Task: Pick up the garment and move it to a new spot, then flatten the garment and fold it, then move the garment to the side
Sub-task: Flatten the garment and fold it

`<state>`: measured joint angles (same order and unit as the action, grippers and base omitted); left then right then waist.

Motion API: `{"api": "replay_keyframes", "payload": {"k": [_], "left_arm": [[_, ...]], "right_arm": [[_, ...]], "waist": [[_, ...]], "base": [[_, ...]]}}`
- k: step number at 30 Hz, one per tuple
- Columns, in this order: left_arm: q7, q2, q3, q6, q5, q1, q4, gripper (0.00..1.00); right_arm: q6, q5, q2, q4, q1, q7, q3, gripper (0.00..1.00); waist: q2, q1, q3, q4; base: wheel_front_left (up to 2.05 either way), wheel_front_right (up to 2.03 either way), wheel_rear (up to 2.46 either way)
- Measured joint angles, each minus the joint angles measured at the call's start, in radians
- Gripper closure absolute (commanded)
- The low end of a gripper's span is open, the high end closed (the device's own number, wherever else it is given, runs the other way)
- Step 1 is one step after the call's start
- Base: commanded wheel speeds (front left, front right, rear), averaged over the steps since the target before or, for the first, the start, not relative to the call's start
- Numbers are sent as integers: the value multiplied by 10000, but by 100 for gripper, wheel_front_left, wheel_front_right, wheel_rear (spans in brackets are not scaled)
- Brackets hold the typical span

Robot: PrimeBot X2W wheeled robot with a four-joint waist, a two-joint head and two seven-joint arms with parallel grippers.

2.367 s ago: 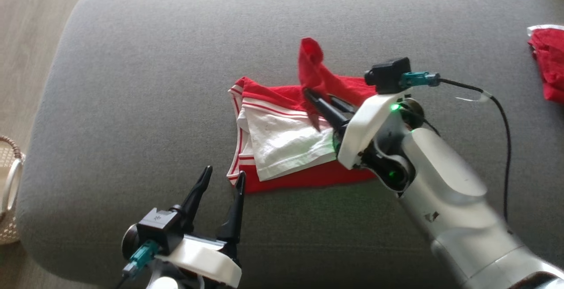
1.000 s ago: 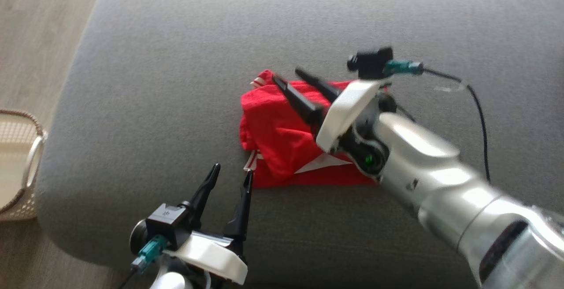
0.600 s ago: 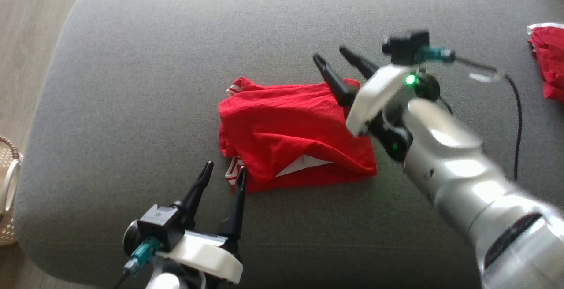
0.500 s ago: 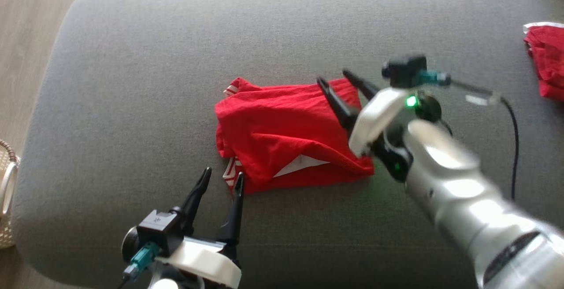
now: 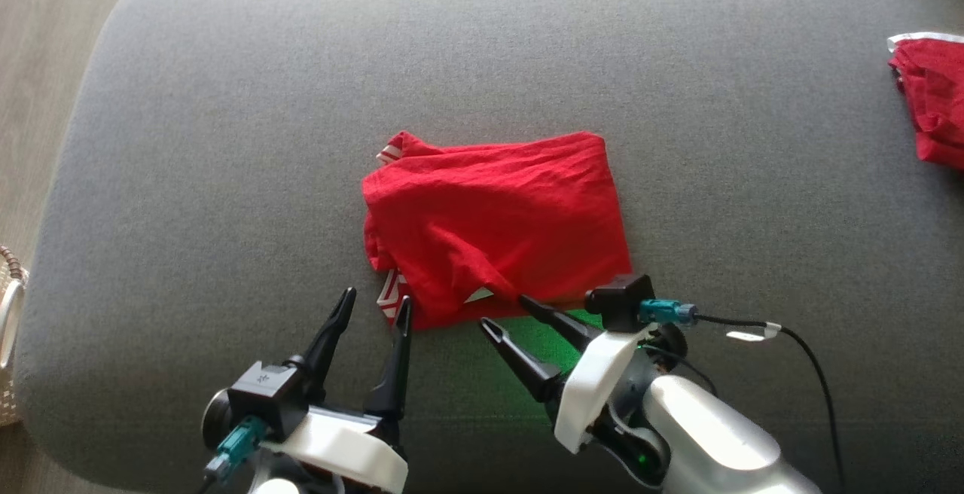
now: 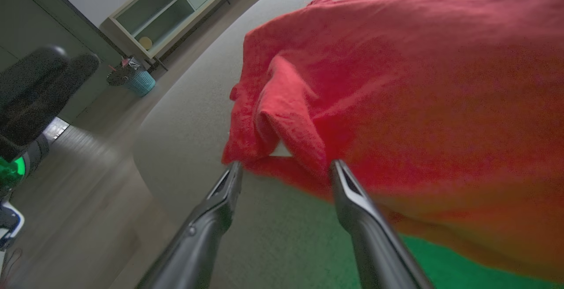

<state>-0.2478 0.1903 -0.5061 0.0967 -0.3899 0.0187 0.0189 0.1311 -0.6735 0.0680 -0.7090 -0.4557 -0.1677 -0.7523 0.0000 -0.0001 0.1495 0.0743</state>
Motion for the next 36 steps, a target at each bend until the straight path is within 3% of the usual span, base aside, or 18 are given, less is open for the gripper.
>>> {"api": "replay_keyframes", "payload": {"k": [13,23,36], "left_arm": [[-2,0,-4,92,0,-17,-84,0],[-4,-6,10,79,-2,-57,-88,0],[-13,-4,6,-2,0,-321,-61,0]], "right_arm": [[0,-915,-6,1894,428,1101,623,0],[0,-1214,-2,2213,836,1607,830,0],[-2,-2374,13,823,-235,1168,-6,0]], "waist": [[0,0,161,399],[0,0,415,539],[0,1,468,777]], "base": [[0,0,0],[0,0,0],[0,0,0]]}}
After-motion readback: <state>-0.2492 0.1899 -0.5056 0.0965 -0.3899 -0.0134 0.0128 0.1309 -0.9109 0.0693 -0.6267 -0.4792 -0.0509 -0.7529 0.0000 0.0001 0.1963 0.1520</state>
